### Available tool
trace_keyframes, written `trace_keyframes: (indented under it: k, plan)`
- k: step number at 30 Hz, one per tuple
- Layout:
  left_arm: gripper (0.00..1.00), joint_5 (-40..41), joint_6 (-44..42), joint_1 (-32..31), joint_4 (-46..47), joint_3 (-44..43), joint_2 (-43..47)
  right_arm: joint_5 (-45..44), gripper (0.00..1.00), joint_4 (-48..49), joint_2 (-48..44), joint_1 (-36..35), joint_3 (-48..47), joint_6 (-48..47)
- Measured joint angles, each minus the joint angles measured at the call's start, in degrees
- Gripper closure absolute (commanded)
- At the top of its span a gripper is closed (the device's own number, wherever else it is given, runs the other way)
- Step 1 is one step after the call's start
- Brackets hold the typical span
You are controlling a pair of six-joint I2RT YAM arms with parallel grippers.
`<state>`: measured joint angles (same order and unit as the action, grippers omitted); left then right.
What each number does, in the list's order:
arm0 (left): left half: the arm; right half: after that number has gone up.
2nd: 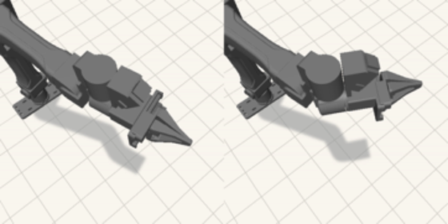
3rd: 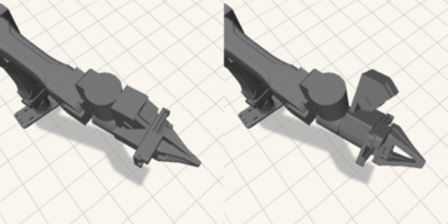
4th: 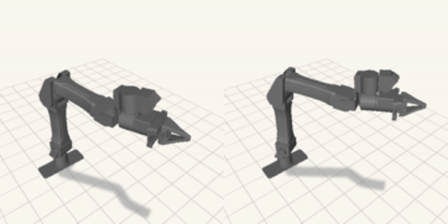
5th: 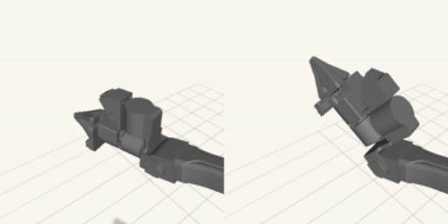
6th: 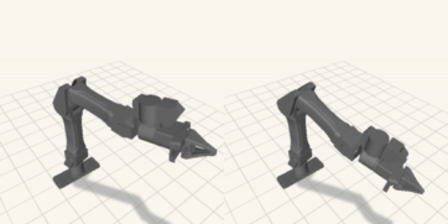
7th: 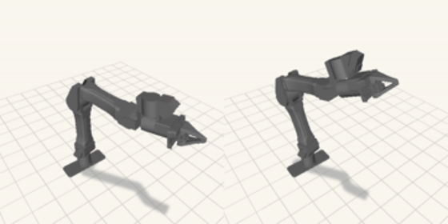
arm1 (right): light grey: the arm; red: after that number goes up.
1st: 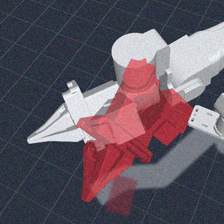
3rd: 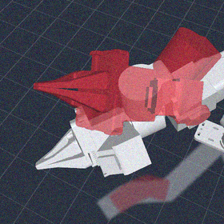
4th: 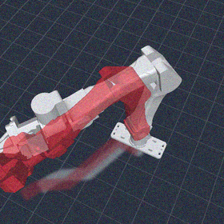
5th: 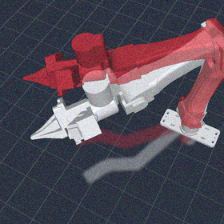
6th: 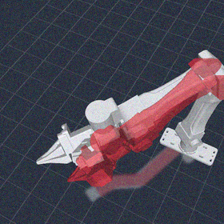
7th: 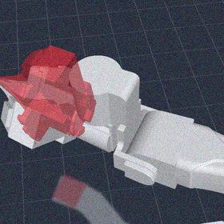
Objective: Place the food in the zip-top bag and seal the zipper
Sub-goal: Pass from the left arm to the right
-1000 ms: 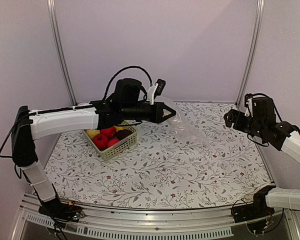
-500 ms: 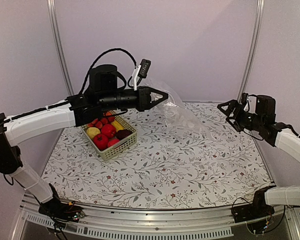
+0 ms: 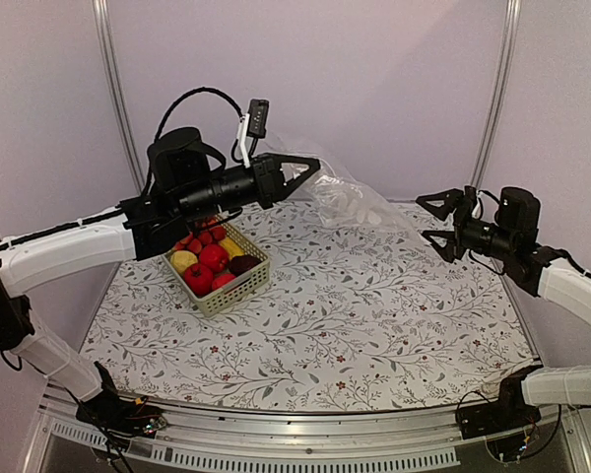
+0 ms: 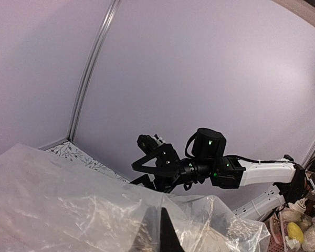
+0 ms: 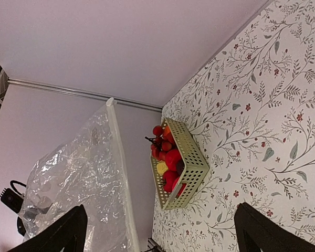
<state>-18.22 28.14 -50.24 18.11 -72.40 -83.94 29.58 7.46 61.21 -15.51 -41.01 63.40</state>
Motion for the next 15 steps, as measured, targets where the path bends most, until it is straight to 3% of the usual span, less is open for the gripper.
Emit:
trace_keyframes:
  k: [15]
  plan:
    - [1.00,0.96,1.51,0.00,5.27,2.16,0.07,3.76,0.04,8.24,0.15,-2.03,-2.14,11.52]
